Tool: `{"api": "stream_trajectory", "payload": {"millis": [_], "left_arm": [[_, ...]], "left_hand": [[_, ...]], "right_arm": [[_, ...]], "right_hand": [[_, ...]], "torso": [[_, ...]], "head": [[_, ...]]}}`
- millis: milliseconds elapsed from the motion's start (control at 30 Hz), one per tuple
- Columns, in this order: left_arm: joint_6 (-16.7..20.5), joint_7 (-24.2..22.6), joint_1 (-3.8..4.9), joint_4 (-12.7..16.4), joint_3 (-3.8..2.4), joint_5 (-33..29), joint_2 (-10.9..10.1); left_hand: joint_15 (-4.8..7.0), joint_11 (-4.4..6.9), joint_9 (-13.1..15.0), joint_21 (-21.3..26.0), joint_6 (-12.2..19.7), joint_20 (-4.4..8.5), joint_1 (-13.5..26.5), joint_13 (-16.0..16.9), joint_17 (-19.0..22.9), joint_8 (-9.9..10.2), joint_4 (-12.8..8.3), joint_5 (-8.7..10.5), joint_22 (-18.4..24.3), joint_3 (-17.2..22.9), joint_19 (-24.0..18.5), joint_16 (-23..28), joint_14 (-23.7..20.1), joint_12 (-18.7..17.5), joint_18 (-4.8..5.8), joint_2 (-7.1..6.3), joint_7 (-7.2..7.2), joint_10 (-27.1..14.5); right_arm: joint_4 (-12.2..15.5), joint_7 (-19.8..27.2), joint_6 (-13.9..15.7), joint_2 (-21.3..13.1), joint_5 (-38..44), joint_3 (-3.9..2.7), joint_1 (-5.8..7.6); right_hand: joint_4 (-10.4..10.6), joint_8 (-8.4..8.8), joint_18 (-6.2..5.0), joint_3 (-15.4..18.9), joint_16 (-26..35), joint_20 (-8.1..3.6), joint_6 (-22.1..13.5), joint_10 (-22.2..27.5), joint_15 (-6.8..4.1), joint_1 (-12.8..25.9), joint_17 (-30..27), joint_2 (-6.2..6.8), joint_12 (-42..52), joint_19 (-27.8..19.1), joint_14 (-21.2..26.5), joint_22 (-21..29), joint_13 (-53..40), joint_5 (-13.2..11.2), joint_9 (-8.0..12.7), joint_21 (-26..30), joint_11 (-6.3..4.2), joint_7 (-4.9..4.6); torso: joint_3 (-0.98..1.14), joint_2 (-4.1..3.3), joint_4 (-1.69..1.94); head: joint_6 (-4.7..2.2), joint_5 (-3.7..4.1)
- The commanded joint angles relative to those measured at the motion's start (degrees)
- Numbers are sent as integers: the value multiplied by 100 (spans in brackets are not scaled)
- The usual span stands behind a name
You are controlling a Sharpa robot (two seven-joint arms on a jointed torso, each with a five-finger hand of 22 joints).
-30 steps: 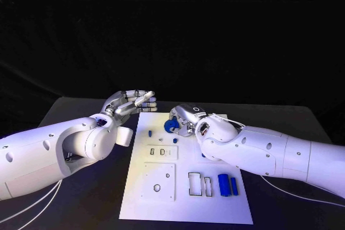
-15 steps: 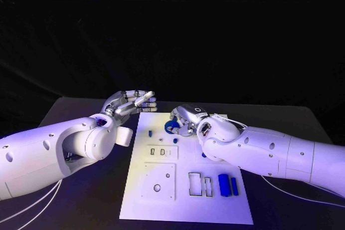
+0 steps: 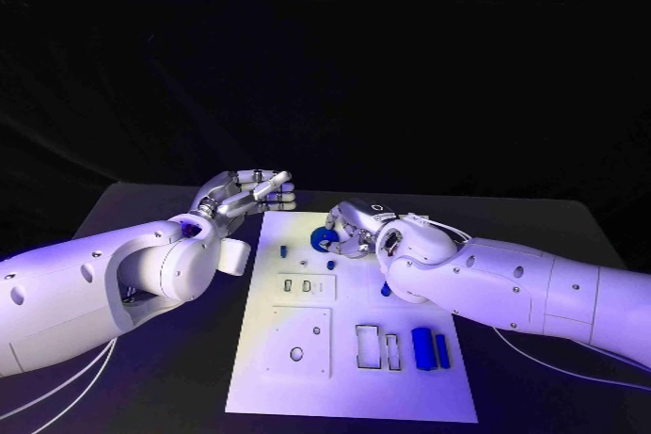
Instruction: Assemble the parts on the task board
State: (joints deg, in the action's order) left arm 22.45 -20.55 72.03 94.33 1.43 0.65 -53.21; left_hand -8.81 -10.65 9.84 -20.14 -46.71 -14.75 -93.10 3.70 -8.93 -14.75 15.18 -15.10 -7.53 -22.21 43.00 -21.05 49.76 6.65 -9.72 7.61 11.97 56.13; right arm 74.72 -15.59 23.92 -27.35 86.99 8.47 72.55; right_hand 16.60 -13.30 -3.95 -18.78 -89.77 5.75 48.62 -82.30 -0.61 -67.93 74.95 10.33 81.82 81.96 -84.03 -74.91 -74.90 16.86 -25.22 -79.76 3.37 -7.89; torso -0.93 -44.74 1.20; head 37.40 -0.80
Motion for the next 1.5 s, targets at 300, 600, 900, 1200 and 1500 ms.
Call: {"api": "stream_trajectory", "payload": {"millis": [300, 600, 900, 1200, 1500], "left_arm": [[-99, -22, 7, -27, -4, -5, -3], [-98, -25, 6, -44, -4, -5, -9], [-105, -30, 3, -73, -2, -17, -10], [-206, -48, -7, -99, 1, -34, 13], [-225, -44, -14, -119, 5, -37, 23]], "left_hand": [[-13, -31, 8, 17, 37, -33, -6, 9, -8, 26, 2, 10, 5, -23, 21, 31, -41, -18, -62, 42, 98, 5], [-13, -31, 8, 17, 37, -33, -6, 9, -8, 26, 2, 10, 5, -23, 21, 31, -41, -18, -62, 42, 98, 5], [-14, -33, 8, 19, 43, -35, 2, 8, -11, 28, 9, 2, 9, -40, 21, 39, -42, -28, -62, 48, 101, 3], [-15, -33, 8, 19, 44, -35, 2, 9, -13, 28, 10, 0, 11, -47, 21, 43, -42, -33, -62, 50, 101, 4], [-15, -33, 8, 19, 44, -35, 2, 9, -13, 28, 10, 0, 11, -47, 21, 43, -42, -33, -62, 50, 101, 4]], "right_arm": [[107, -136, -93, -236, -68, 11, -9], [598, -9, 526, -787, -162, -1, 49], [1113, 852, 398, -1789, -1529, -9, 253], [1019, 1734, -499, -2549, -2105, -5, 302], [758, 1834, -697, -2695, -2085, 0, 265]], "right_hand": [[-5, -16, 62, -30, -15, -9, 26, -43, 5, 62, 1474, 0, 16, 35, -590, -416, -459, 57, 13, -2, -5, -7], [-31, -18, 67, -70, -14, -18, 42, -68, -3, 12, 1470, 46, 42, 48, -589, -436, -490, 118, 28, -15, -13, 0], [-296, -31, 55, -393, 4, -52, 154, -75, -31, -579, 1406, 263, 29, 19, -574, -410, -483, -163, 96, 44, -37, 16], [-609, 84, 37, -335, -12, -10, -58, 7, 19, -1016, 1465, 461, -37, -30, -588, -358, -409, -478, 203, 136, 24, -51], [-664, 141, 32, -201, -8, 10, -179, 28, 41, -1116, 1453, 462, -44, -44, -585, -343, -399, -442, 255, 165, 50, -81]], "torso": [[6, 8, -1], [11, 12, -10], [43, 65, -93], [93, 108, -132], [124, 93, -120]], "head": [[-20, 10], [-59, 28], [-114, 130], [-114, 208], [-131, 240]]}}
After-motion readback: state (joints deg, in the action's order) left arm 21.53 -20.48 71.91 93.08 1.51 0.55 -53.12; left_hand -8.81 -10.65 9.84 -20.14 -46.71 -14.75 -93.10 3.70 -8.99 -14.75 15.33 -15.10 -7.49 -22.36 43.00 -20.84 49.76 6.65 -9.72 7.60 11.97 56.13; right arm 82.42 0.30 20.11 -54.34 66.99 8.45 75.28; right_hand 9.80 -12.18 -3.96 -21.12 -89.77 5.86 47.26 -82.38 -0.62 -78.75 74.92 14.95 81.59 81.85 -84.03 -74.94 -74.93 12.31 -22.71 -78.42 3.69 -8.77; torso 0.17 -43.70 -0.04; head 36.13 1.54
